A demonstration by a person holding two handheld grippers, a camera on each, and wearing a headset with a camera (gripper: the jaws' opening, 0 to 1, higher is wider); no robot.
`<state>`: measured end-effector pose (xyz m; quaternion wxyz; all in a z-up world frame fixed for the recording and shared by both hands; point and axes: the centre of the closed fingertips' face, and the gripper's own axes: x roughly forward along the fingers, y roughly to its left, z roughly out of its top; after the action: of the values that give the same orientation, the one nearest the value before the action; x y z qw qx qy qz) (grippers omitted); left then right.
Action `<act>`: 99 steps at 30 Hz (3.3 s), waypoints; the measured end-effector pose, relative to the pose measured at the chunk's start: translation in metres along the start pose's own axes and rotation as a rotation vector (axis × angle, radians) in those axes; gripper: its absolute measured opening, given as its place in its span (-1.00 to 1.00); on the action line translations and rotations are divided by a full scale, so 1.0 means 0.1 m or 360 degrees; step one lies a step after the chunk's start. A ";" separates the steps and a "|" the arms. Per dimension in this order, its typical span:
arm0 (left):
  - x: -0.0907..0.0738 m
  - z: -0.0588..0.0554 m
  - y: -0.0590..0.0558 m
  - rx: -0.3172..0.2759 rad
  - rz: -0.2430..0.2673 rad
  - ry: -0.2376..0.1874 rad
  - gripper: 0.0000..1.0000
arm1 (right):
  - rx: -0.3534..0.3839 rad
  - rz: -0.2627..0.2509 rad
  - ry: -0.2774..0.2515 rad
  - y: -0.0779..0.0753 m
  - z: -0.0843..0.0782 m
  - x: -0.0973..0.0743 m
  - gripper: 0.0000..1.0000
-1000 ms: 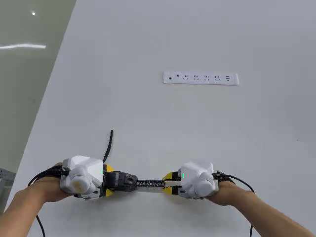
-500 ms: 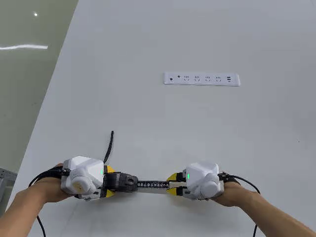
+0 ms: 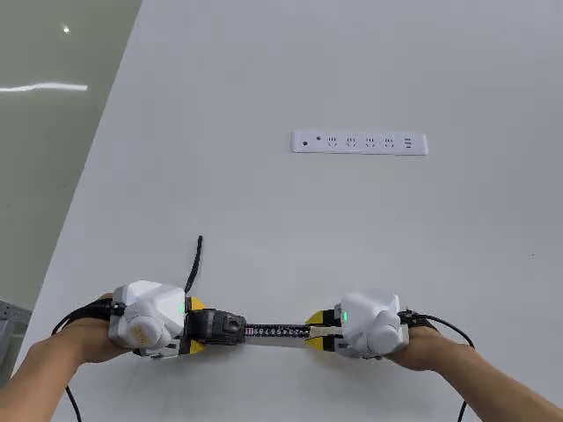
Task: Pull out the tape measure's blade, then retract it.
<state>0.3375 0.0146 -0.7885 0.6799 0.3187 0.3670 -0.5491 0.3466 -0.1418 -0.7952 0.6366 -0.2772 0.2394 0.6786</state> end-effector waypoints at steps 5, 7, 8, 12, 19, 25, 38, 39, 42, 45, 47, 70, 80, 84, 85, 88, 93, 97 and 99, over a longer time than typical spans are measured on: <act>0.00 0.00 -0.01 -0.0002 0.0001 0.0002 -0.42 | -0.0016 -0.0005 0.0002 0.00 -0.04 -0.02 -0.80; 0.00 0.01 -0.02 -0.0001 0.0002 0.0003 -0.42 | -0.0024 -0.0007 0.0003 0.00 -0.04 -0.03 -0.80; 0.00 0.01 -0.02 -0.0001 0.0001 0.0003 -0.42 | -0.0026 -0.0006 0.0003 0.01 -0.04 -0.03 -0.80; -0.01 0.02 -0.02 0.0001 0.0001 0.0004 -0.42 | -0.0027 -0.0005 -0.0002 0.01 -0.05 -0.06 -0.80; -0.02 0.05 -0.03 0.0000 -0.0001 0.0007 -0.42 | -0.0026 -0.0004 0.0005 0.02 -0.08 -0.09 -0.80; -0.03 0.08 -0.04 0.0001 -0.0002 0.0006 -0.42 | -0.0026 -0.0003 0.0008 0.02 -0.09 -0.11 -0.80; -0.04 0.09 -0.04 -0.0003 -0.0005 0.0005 -0.42 | -0.0016 0.0004 0.0015 0.03 -0.14 -0.18 -0.80; -0.05 0.09 -0.04 -0.0004 -0.0005 0.0005 -0.42 | -0.0016 0.0004 0.0016 0.03 -0.14 -0.18 -0.80; -0.04 0.08 -0.04 -0.0004 -0.0006 0.0005 -0.42 | -0.0013 0.0004 0.0018 0.03 -0.16 -0.21 -0.80; -0.03 0.06 -0.04 -0.0003 -0.0006 0.0007 -0.42 | -0.0011 0.0003 0.0020 0.03 -0.18 -0.22 -0.80; -0.03 0.06 -0.03 -0.0004 -0.0006 0.0007 -0.42 | -0.0013 0.0002 0.0021 0.02 -0.19 -0.24 -0.80; 0.00 0.04 0.00 0.0003 -0.0013 0.0021 -0.42 | 0.0000 0.0005 0.0036 -0.01 -0.35 -0.36 -0.80; 0.01 0.02 0.01 0.0000 -0.0012 0.0022 -0.42 | -0.0013 0.0010 0.0046 -0.03 -0.38 -0.40 -0.80; 0.01 0.02 0.01 0.0000 -0.0013 0.0022 -0.42 | -0.0010 0.0013 0.0049 -0.03 -0.39 -0.43 -0.80; 0.01 0.02 0.00 0.0000 -0.0014 0.0022 -0.42 | -0.0003 0.0015 0.0052 -0.02 -0.40 -0.43 -0.80; 0.01 0.02 0.00 -0.0001 -0.0014 0.0023 -0.42 | -0.0006 0.0011 0.0053 -0.01 -0.41 -0.45 -0.80; 0.00 0.03 -0.02 0.0001 -0.0014 0.0027 -0.42 | -0.0005 0.0008 0.0055 0.00 -0.43 -0.48 -0.80; -0.01 0.03 -0.03 -0.0003 -0.0014 0.0028 -0.42 | -0.0010 0.0007 0.0053 0.00 -0.43 -0.50 -0.80; -0.01 0.03 -0.03 -0.0003 -0.0014 0.0029 -0.42 | -0.0010 0.0008 0.0055 0.00 -0.43 -0.51 -0.80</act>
<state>0.3349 0.0120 -0.7863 0.6744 0.3215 0.3750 -0.5488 0.3520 -0.2084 -0.7921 0.6299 -0.2902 0.2490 0.6761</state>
